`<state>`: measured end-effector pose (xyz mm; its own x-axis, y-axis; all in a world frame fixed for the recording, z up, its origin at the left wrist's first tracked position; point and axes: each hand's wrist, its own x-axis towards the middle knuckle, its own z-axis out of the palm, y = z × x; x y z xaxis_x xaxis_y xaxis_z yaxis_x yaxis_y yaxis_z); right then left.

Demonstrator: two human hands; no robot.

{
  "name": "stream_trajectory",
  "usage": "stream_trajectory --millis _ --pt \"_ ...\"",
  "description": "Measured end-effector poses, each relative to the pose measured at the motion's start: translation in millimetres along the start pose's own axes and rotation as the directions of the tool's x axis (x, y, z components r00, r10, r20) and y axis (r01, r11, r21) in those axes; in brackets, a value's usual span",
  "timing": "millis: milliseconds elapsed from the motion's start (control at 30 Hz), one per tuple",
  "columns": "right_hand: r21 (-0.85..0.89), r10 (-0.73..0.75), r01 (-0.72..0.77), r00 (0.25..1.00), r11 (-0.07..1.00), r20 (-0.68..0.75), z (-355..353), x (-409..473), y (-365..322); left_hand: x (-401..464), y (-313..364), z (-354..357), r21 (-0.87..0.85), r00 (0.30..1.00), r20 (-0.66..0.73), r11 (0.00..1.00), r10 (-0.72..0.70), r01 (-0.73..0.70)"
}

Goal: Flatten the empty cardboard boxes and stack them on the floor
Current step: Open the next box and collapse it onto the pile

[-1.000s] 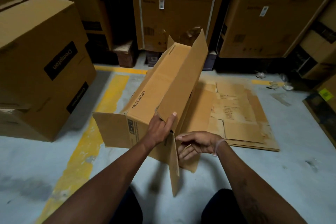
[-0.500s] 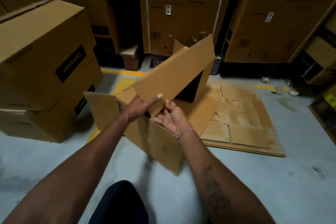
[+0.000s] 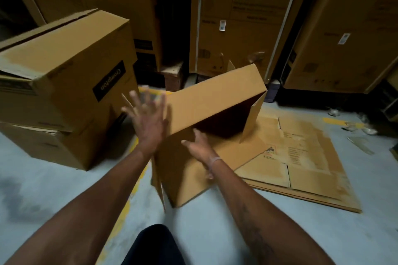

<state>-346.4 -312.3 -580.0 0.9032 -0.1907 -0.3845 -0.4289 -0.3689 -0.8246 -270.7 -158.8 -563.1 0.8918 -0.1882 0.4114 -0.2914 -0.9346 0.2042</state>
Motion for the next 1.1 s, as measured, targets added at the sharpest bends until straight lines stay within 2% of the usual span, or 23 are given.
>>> stream_trajectory --millis 33,67,100,167,333,433,533,633,700,767,867,933,1033,1100 --pt "-0.046 -0.006 0.004 0.999 0.999 -0.033 -20.1 6.1 5.4 7.6 7.5 4.7 0.118 0.981 0.105 0.977 0.166 -0.178" --pt "-0.081 -0.005 0.001 0.999 0.997 -0.050 -36.6 14.0 10.2 14.1 15.9 9.6 0.156 0.934 0.219 0.935 0.281 -0.318" --pt "-0.104 -0.001 -0.006 0.998 0.995 -0.061 -52.6 22.5 14.1 18.5 24.2 14.1 0.125 0.884 0.323 0.911 0.337 -0.393" --pt "-0.137 0.016 -0.030 0.995 0.990 -0.100 -83.0 43.4 20.7 24.9 39.5 22.2 0.029 0.841 0.405 0.915 0.358 -0.403" --pt "-0.237 0.041 -0.097 0.972 0.967 -0.231 -158.7 97.9 40.7 32.5 49.7 47.7 -0.029 0.848 0.453 0.955 0.275 -0.294" --pt "-0.204 0.123 -0.217 0.911 0.955 -0.393 -200.8 118.8 56.7 30.0 47.2 65.3 -0.028 0.822 0.490 0.947 0.291 -0.319" --pt "-0.185 0.256 -0.400 0.816 0.898 -0.518 -232.9 129.9 71.4 21.5 43.7 84.2 0.042 0.870 0.370 0.929 0.326 -0.367" --pt "-0.171 0.258 -0.395 0.815 0.903 -0.519 -256.5 141.6 91.6 18.9 45.7 96.2 0.055 0.883 0.298 0.917 0.363 -0.395" --pt "-0.073 0.214 -0.292 0.829 0.954 -0.516 -265.5 147.5 98.8 20.0 48.5 102.1 0.055 0.872 0.286 0.901 0.398 -0.430" --pt "0.133 0.200 -0.155 0.854 0.979 -0.480 -265.5 149.8 96.8 22.8 52.4 106.0 0.033 0.865 0.287 0.898 0.411 -0.438" --pt "0.405 0.179 -0.032 0.926 0.914 -0.332 -242.3 148.4 81.1 30.0 63.7 112.2 0.026 0.838 0.371 0.898 0.400 -0.440" --pt "0.547 0.205 -0.042 0.949 0.836 -0.240 -216.9 148.5 66.6 32.2 71.0 113.9 0.032 0.828 0.405 0.899 0.388 -0.437" --pt "0.793 0.281 -0.065 0.950 0.605 -0.136 -182.3 156.0 49.3 27.7 70.7 111.9 0.019 0.833 0.368 0.893 0.412 -0.450" --pt "0.844 0.342 -0.042 0.924 0.535 -0.171 -169.7 157.5 36.1 25.7 64.9 108.0 0.003 0.824 0.366 0.885 0.432 -0.466"
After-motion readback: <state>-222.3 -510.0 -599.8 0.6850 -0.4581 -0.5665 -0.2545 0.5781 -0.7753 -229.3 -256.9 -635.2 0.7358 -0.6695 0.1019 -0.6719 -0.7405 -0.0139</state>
